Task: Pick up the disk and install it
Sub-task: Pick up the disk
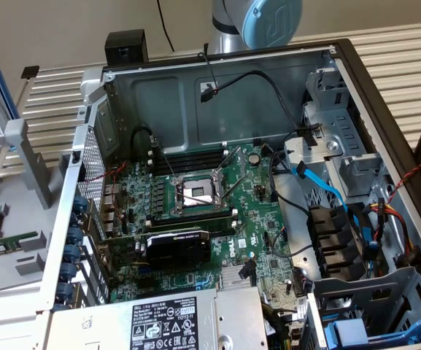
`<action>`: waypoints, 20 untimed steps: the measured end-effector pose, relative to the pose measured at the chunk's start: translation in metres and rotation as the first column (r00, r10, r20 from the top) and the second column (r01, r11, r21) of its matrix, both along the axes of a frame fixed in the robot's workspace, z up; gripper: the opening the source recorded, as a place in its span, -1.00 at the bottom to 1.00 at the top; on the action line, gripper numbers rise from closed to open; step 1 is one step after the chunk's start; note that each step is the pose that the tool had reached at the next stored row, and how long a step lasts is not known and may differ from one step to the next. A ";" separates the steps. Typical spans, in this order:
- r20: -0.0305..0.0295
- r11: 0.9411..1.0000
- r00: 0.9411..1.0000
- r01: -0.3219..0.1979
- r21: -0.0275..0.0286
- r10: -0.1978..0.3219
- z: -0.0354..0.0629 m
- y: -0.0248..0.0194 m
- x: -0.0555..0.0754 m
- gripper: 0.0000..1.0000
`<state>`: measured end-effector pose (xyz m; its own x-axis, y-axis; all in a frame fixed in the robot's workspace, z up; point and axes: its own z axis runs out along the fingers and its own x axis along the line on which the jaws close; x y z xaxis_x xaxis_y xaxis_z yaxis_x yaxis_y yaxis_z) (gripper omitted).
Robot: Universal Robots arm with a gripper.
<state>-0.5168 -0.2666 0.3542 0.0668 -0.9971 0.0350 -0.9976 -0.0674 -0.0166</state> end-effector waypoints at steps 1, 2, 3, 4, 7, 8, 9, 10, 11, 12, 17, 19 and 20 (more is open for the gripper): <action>0.001 1.000 1.000 0.000 0.000 0.000 0.0036 0.0001 0.000 -0.26; 0.003 1.000 1.000 0.000 0.000 0.000 0.0070 0.0002 0.000 -0.26; 0.004 1.000 1.000 0.000 0.000 0.000 0.0105 0.0003 0.000 -0.26; 0.006 1.000 1.000 0.000 0.000 0.000 0.0139 0.0003 0.001 -0.26; 0.011 1.000 1.000 0.000 0.000 0.000 0.0230 0.0004 0.003 -0.26; 0.013 1.000 1.000 0.000 0.000 0.000 0.0258 0.0004 0.004 -0.26; 0.014 1.000 1.000 0.000 0.000 0.000 0.0288 0.0004 0.006 -0.26; 0.014 1.000 1.000 0.000 0.000 0.000 0.0326 0.0004 0.008 -0.26; 0.014 1.000 1.000 0.000 0.000 0.000 0.0364 0.0004 0.011 -0.26; 0.015 1.000 1.000 0.000 0.000 0.000 0.0407 0.0004 0.014 -0.26; 0.014 1.000 1.000 0.000 0.000 0.000 0.0635 0.0002 0.024 -0.26; 0.014 1.000 1.000 0.000 0.000 0.000 0.0725 -0.0002 0.028 -0.26; 0.014 1.000 1.000 0.000 0.000 0.000 0.0770 -0.0008 0.030 -0.26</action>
